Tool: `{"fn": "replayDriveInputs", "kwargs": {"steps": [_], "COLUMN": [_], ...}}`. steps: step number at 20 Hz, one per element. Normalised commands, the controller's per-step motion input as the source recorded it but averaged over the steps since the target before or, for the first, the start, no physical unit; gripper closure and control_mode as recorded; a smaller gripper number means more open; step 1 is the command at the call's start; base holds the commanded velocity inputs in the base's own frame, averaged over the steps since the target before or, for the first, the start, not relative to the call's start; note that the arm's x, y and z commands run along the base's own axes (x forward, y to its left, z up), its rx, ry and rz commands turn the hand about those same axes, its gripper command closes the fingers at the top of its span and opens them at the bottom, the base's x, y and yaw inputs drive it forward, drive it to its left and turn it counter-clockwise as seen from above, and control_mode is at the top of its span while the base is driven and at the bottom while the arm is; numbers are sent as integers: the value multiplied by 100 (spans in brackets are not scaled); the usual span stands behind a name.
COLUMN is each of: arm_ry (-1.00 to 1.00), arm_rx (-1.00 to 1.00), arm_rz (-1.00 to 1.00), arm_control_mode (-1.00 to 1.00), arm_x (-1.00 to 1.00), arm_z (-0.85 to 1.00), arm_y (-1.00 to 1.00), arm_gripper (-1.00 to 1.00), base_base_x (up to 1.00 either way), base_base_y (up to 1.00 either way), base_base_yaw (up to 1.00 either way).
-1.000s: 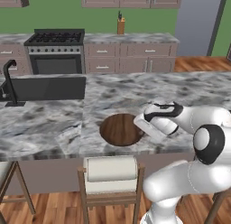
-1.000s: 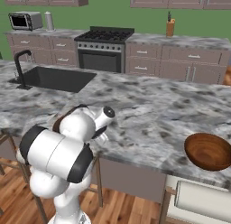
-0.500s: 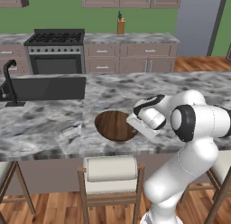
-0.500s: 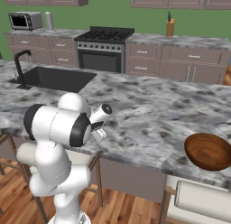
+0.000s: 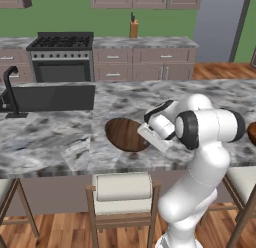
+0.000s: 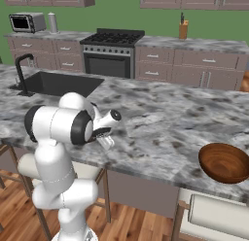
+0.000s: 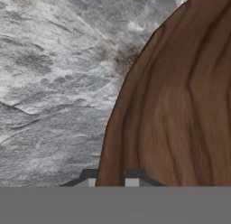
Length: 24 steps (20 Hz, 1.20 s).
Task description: Pick up the bowls from the cabinet and place each bowl in front of a stool on the dining counter.
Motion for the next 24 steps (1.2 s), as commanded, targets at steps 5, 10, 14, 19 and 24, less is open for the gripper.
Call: {"fn": "replayDriveInputs", "kwargs": {"steps": [5,10,14,19,24], "arm_ry": [4,2,0,0,0], "arm_rx": [-2,-3,-3,-1,-1], "arm_rz": [9,14,9,7,6], "arm_control_mode": [-100,-100,-100,-100,-100], "arm_x": [1,0,0,0,0], "arm_z": [0,0,0,0,3], "arm_y": [14,13,6,0,0], "arm_gripper": [100,100,-100,100,100], "base_base_x": [0,0,0,0,0], "base_base_y": [0,0,0,0,0], "base_base_yaw": [0,0,0,0,0]}}
